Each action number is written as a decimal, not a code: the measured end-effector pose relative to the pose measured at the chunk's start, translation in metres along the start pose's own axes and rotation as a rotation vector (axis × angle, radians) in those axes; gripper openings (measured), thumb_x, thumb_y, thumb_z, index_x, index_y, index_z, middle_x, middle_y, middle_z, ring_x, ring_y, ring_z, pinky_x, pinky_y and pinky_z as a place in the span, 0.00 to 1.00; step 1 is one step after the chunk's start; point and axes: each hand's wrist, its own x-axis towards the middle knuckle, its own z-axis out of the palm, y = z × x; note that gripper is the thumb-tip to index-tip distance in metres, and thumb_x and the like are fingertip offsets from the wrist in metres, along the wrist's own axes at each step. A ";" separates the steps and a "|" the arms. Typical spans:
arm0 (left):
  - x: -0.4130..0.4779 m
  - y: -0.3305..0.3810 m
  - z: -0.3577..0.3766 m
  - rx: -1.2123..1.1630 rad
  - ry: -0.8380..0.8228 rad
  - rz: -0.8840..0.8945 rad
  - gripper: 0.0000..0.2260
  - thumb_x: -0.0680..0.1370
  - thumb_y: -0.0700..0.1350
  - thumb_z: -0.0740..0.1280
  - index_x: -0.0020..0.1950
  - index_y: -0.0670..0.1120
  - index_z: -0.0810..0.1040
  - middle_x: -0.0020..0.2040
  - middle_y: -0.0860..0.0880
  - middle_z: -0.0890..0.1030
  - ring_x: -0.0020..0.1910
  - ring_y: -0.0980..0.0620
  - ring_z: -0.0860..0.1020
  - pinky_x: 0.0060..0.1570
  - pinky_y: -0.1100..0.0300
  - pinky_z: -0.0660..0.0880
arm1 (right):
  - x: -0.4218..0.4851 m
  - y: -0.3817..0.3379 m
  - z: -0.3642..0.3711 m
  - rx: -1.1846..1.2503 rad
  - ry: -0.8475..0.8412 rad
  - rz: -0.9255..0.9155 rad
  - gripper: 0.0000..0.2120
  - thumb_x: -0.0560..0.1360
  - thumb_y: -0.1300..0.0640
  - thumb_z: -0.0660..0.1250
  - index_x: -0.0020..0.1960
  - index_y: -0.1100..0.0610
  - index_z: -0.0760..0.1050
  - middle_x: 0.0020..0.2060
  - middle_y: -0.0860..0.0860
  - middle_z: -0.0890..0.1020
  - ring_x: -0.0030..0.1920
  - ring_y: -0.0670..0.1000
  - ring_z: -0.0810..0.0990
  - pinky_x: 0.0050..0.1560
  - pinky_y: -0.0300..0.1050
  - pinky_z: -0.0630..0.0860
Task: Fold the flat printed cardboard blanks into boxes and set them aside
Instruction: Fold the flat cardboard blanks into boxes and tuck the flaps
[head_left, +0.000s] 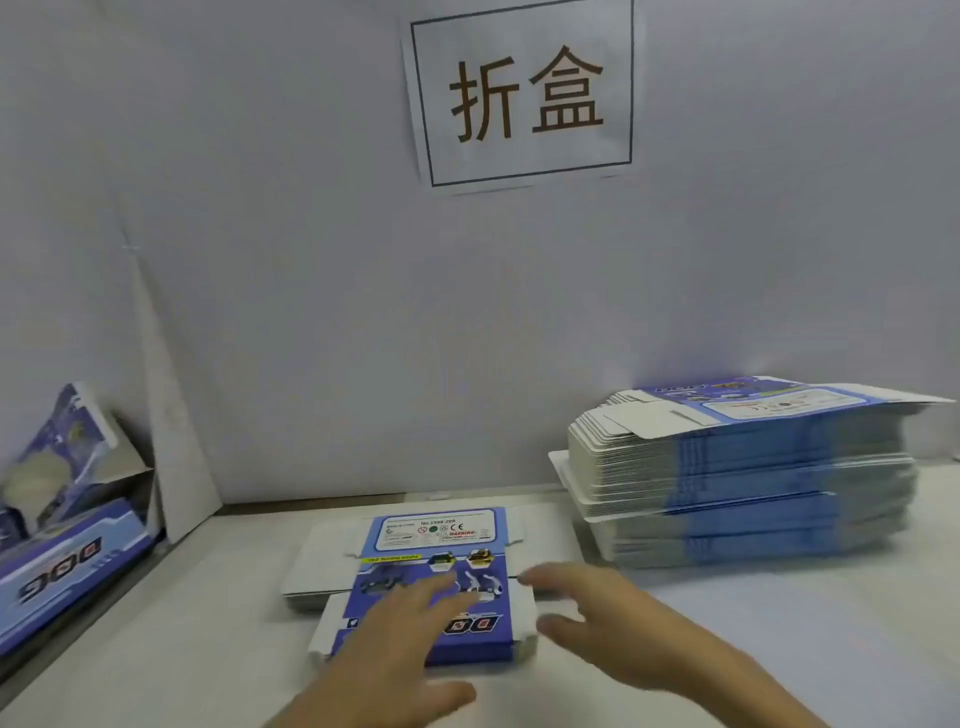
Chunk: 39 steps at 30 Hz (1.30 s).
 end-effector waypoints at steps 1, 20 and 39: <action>0.021 0.042 0.025 0.000 -0.019 -0.071 0.38 0.69 0.69 0.65 0.73 0.72 0.48 0.78 0.63 0.44 0.78 0.51 0.43 0.75 0.51 0.43 | 0.018 -0.002 0.009 0.005 0.066 0.031 0.22 0.82 0.53 0.60 0.75 0.43 0.62 0.72 0.43 0.68 0.69 0.44 0.68 0.66 0.40 0.70; 0.023 0.039 0.002 -0.028 0.181 -0.050 0.19 0.83 0.55 0.56 0.74 0.63 0.63 0.74 0.60 0.66 0.71 0.58 0.64 0.65 0.66 0.62 | 0.070 0.016 0.044 0.183 0.304 0.082 0.14 0.82 0.56 0.56 0.64 0.55 0.76 0.61 0.47 0.77 0.62 0.45 0.72 0.60 0.35 0.68; -0.045 0.079 -0.061 -1.042 1.270 0.252 0.09 0.78 0.51 0.60 0.57 0.61 0.73 0.47 0.60 0.83 0.48 0.61 0.82 0.33 0.71 0.76 | 0.035 -0.047 -0.006 0.731 0.640 -0.402 0.14 0.79 0.52 0.60 0.65 0.47 0.71 0.56 0.44 0.82 0.55 0.42 0.81 0.47 0.37 0.79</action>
